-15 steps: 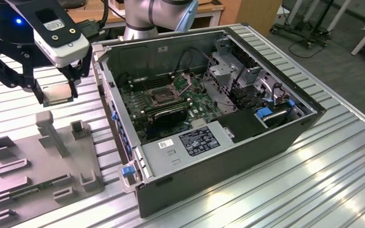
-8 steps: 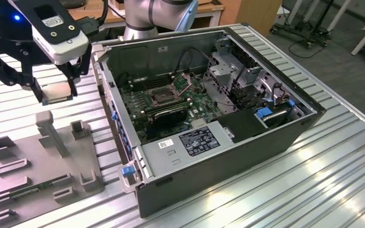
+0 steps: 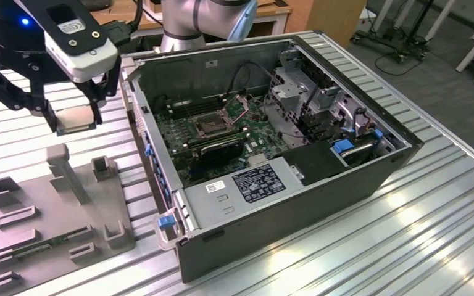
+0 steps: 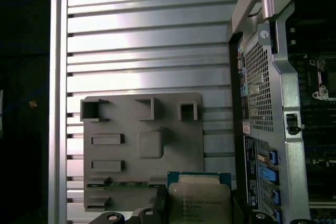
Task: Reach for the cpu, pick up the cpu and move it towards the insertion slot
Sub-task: 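Pick up the cpu and move it towards the insertion slot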
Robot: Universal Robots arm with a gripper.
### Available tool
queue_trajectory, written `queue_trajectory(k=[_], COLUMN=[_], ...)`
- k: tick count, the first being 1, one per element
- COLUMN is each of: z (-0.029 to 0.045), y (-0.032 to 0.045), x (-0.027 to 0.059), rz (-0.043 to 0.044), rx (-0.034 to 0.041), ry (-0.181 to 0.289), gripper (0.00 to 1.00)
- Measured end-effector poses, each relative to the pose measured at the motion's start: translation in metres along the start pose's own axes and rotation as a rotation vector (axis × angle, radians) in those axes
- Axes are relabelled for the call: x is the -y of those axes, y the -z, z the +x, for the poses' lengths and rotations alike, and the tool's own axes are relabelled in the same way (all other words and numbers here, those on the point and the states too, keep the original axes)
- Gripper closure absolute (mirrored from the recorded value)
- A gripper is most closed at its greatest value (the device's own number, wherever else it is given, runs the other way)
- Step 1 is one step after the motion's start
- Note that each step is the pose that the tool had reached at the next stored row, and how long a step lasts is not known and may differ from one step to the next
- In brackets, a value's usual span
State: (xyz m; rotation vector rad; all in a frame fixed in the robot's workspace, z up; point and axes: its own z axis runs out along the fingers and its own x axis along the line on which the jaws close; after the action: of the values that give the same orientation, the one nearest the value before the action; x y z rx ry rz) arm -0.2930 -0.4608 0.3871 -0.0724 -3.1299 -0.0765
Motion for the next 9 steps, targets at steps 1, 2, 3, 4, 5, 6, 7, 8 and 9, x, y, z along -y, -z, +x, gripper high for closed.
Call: queue_trajectory(k=[1,2,3,4,5,6,7,8,9], z=[-0.0014,-0.0030,-0.0047,-0.0064,-0.0082,-0.0101,-0.0121,-0.0142,-0.0163], y=[0.0000,0.0000,-0.0001,-0.0001,-0.0001,-0.0001,-0.0001,-0.0002,-0.0002], x=[-0.0001,-0.0001,-0.0002,-0.0003,-0.0004,-0.0005,-0.0006,-0.0007,-0.0008], rz=[0.0000,-0.0002,-0.0003,-0.0004,-0.0004,-0.0004,-0.0004,-0.0005,-0.0005], rx=[0.0000,0.0000,0.0001,0.0001,0.0000,-0.0001,0.0000,0.0000,0.0000], ry=[0.000,0.000,0.000,0.000,0.000,0.000,0.000,0.000,0.000], gripper=[0.45,0.45,0.45,0.45,0.45,0.45,0.45,0.45,0.45])
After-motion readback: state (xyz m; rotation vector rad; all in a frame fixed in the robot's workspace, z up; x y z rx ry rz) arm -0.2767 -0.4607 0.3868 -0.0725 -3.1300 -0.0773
